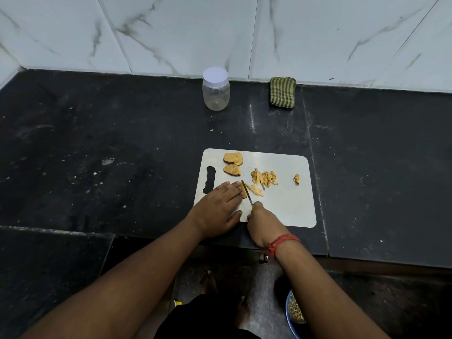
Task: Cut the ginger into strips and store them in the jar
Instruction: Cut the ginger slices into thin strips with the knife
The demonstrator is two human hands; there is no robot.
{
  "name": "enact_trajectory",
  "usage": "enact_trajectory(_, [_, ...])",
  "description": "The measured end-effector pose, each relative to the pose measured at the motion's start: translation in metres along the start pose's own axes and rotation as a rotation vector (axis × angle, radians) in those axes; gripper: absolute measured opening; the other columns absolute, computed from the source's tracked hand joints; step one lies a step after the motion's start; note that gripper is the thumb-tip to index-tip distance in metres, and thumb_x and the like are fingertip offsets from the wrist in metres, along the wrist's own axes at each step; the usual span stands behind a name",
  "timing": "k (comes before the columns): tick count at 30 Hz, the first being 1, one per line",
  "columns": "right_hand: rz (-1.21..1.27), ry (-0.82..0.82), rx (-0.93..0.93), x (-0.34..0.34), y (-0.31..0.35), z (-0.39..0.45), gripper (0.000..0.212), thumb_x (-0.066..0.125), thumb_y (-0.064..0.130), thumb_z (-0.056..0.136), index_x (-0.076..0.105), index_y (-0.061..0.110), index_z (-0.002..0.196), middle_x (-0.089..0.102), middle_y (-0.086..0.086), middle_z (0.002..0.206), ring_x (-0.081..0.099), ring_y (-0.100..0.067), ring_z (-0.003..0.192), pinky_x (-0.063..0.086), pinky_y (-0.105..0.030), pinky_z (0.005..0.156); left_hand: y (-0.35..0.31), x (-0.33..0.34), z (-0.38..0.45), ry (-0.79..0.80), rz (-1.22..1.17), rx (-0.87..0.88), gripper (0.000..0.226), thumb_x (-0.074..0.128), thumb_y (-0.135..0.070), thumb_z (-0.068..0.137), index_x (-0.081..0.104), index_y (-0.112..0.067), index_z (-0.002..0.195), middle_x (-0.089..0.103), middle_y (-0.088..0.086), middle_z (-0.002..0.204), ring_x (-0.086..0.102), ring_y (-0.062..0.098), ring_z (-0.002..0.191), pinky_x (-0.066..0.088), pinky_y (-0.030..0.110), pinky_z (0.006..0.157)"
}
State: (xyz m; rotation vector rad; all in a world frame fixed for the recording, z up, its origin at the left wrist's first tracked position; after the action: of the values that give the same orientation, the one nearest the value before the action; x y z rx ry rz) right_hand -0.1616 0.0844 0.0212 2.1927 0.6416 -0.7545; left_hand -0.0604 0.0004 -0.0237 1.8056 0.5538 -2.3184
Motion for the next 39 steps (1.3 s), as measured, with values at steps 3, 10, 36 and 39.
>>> enact_trajectory(3, [-0.009,0.008,0.035,0.002,0.002,0.005,0.021,0.038,0.007,0.098,0.039,0.000,0.118,0.061,-0.020,0.112,0.059,-0.033,0.104,0.035,-0.027,0.070,0.001,0.000,0.001,-0.004,-0.010,-0.006,0.050,0.056,-0.036,0.097,0.060,-0.004,0.135,0.058,0.015,0.142,0.046,0.026,0.140,0.030,0.040,0.122])
enact_trajectory(10, [-0.037,0.012,0.022,0.011,-0.005,-0.008,0.019,0.038,0.001,0.095,0.040,0.000,0.114,0.062,-0.021,0.107,0.061,-0.032,0.097,0.036,-0.029,0.068,0.001,0.001,0.000,0.023,-0.002,-0.013,0.052,0.052,-0.036,0.098,0.059,-0.001,0.135,0.056,0.017,0.144,0.046,0.028,0.141,0.031,0.040,0.122])
enact_trajectory(36, [0.028,-0.039,-0.043,0.003,-0.005,-0.015,0.006,0.038,0.007,0.097,0.033,0.011,0.098,0.046,-0.001,0.076,0.046,-0.022,0.072,0.032,-0.028,0.060,0.000,-0.002,0.000,0.028,-0.042,-0.028,0.051,0.050,-0.036,0.098,0.059,-0.002,0.135,0.055,0.017,0.143,0.043,0.027,0.143,0.031,0.041,0.122])
enact_trajectory(39, [0.028,-0.026,-0.044,0.000,0.002,-0.007,0.006,0.039,0.007,0.098,0.037,0.007,0.104,0.051,-0.004,0.084,0.052,-0.026,0.080,0.032,-0.027,0.066,0.000,-0.001,0.000,0.031,-0.050,-0.033,0.052,0.051,-0.037,0.099,0.059,-0.002,0.137,0.055,0.017,0.144,0.041,0.026,0.144,0.031,0.041,0.122])
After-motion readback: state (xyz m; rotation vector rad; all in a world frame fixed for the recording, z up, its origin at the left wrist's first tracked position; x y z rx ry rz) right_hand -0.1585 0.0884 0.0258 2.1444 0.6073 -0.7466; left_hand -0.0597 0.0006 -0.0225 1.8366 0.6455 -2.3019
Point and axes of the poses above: each hand's wrist, its own z-axis towards the middle knuckle, its own x-axis out of the palm, y = z × x, the point moved 5 cm from there along z, towards the middle knuckle
